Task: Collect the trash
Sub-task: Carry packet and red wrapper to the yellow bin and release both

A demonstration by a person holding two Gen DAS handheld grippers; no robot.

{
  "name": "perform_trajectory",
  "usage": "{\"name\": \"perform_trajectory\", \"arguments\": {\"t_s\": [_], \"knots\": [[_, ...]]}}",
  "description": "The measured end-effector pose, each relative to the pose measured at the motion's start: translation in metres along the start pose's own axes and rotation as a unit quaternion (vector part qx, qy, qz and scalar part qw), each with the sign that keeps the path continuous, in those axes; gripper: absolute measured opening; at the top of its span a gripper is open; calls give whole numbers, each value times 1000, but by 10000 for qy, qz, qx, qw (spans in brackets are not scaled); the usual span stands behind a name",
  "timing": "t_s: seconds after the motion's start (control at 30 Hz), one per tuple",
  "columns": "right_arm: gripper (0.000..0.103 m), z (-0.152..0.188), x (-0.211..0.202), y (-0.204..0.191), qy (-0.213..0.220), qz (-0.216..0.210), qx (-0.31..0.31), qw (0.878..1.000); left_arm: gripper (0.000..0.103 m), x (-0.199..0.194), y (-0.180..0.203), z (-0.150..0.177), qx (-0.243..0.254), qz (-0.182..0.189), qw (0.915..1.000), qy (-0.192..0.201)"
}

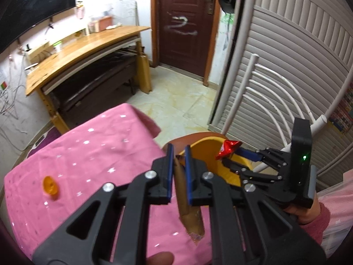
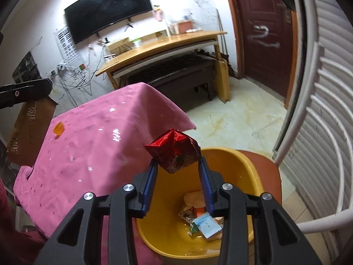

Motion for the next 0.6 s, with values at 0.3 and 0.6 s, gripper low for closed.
{"name": "perform_trajectory", "arguments": {"t_s": [0.3,0.6], "knots": [[33,14,6,27,-134,66,282,9995,8,53,43,1,289,97,9990,-340],[58,22,13,36,-319,201,373,9986,40,84,58,5,387,68,9974,-600]]}}
Point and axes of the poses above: each gripper's, at about its wrist camera, not at the fingertips, and x roughly the way its jaws point, y to its right, z to its underside, the point moved 4 cm from there along x, roughly the way its jaws point, and after that the axes turned 5 degrees about -x, right-handed, at the moved point
